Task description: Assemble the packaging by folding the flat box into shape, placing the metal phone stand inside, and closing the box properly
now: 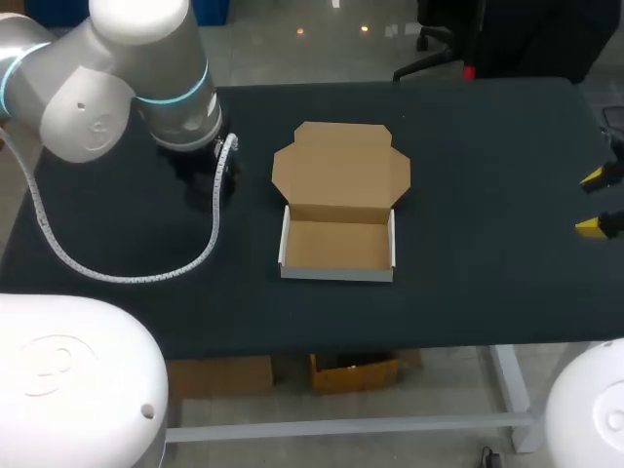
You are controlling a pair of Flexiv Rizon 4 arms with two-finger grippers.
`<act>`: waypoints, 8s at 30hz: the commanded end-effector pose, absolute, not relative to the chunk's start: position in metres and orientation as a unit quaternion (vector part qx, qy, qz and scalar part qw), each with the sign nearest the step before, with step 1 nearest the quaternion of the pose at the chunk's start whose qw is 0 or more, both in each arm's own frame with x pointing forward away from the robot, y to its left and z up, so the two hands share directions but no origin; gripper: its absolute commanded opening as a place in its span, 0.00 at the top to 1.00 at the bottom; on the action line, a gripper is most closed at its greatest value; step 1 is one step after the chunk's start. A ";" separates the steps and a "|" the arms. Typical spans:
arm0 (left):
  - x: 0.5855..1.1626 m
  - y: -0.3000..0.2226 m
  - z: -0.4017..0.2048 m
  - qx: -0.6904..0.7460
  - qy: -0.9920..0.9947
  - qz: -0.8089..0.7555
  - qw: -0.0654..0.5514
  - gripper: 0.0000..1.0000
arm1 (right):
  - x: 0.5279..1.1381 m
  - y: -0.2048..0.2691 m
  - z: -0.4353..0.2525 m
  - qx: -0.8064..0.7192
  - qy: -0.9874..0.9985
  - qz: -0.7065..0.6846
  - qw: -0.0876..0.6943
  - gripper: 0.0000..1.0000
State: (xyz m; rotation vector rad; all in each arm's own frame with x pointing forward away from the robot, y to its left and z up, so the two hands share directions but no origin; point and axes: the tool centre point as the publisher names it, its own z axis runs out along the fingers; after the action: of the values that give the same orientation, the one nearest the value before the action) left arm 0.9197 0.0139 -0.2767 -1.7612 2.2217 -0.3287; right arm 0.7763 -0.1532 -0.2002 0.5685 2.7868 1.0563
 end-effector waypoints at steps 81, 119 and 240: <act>0.904 -0.161 -0.320 -0.478 0.864 -0.129 0.091 1.00 | 0.782 -0.152 -0.205 0.184 0.915 0.358 0.042 0.00; 0.917 -0.188 -0.361 -0.489 0.863 -0.108 0.059 1.00 | 0.782 -0.152 -0.205 0.184 0.915 0.358 0.042 0.00; 0.886 -0.199 -0.367 -0.686 0.724 -0.059 0.031 0.00 | 0.782 -0.152 -0.205 0.184 0.915 0.358 0.042 0.00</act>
State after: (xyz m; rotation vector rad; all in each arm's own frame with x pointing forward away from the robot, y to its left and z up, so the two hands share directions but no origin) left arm 0.8852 -0.1966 -0.3669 -2.1157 2.2367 -0.1917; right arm 0.7828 -0.1514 -0.2055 0.5638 2.8003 1.0931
